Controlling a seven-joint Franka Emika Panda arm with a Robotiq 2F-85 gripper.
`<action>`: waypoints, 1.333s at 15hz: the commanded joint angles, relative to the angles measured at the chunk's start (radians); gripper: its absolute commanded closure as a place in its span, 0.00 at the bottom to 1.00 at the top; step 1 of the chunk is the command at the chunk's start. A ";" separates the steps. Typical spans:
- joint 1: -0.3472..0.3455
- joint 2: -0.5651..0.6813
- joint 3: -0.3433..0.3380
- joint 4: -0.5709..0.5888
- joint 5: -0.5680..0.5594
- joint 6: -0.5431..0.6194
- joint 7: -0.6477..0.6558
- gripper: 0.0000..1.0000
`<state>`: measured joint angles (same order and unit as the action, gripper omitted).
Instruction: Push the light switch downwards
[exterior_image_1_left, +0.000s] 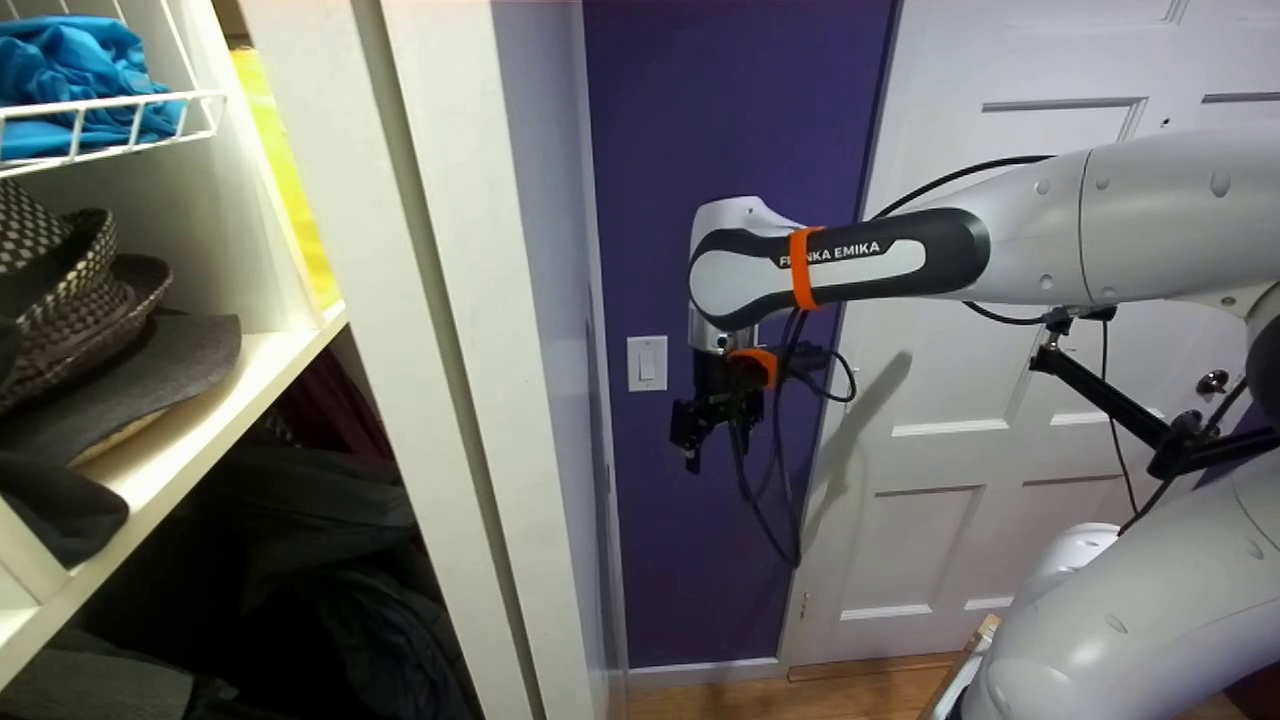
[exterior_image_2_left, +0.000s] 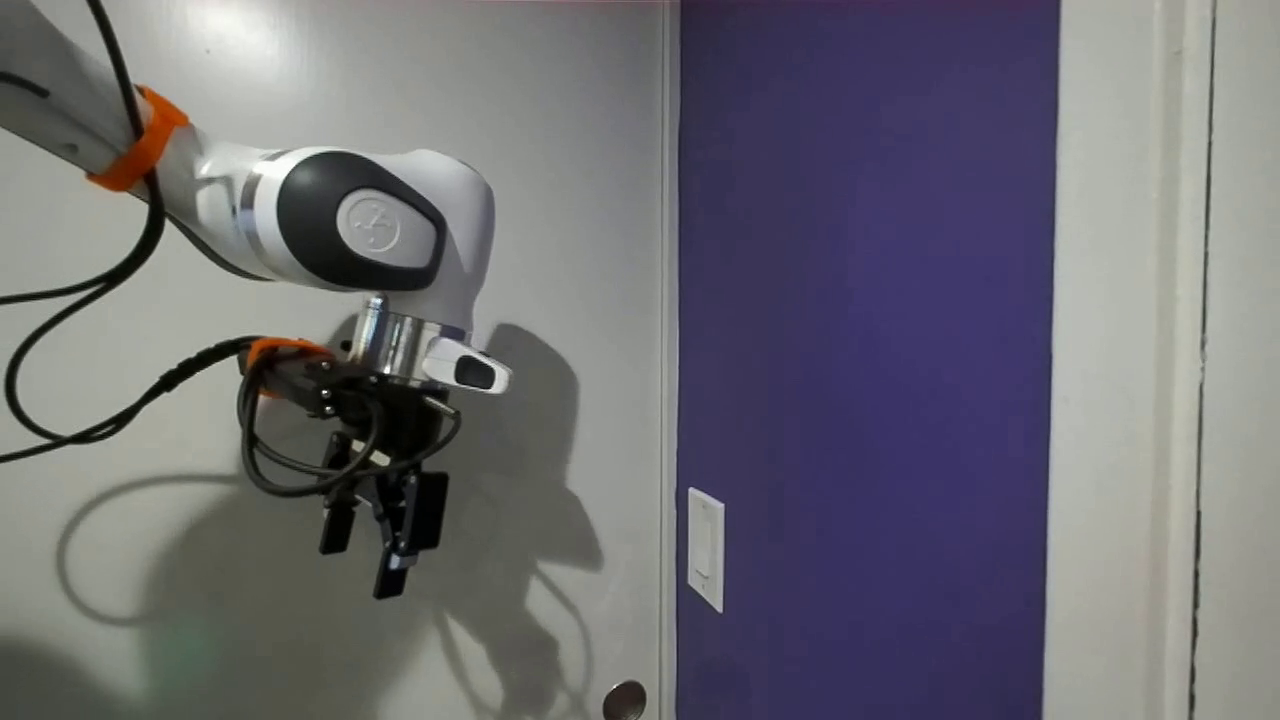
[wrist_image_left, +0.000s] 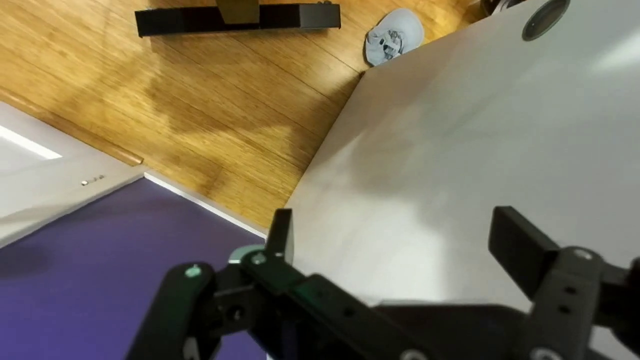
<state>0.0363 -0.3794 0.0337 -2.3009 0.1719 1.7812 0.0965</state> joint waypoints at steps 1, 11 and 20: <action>-0.020 0.000 -0.011 0.002 -0.001 -0.003 -0.001 0.00; -0.039 0.014 -0.001 0.010 -0.061 0.050 0.014 0.00; -0.107 0.088 0.030 -0.006 -0.472 0.440 0.169 0.00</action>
<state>-0.0357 -0.3245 0.0443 -2.3021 -0.2017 2.1054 0.1727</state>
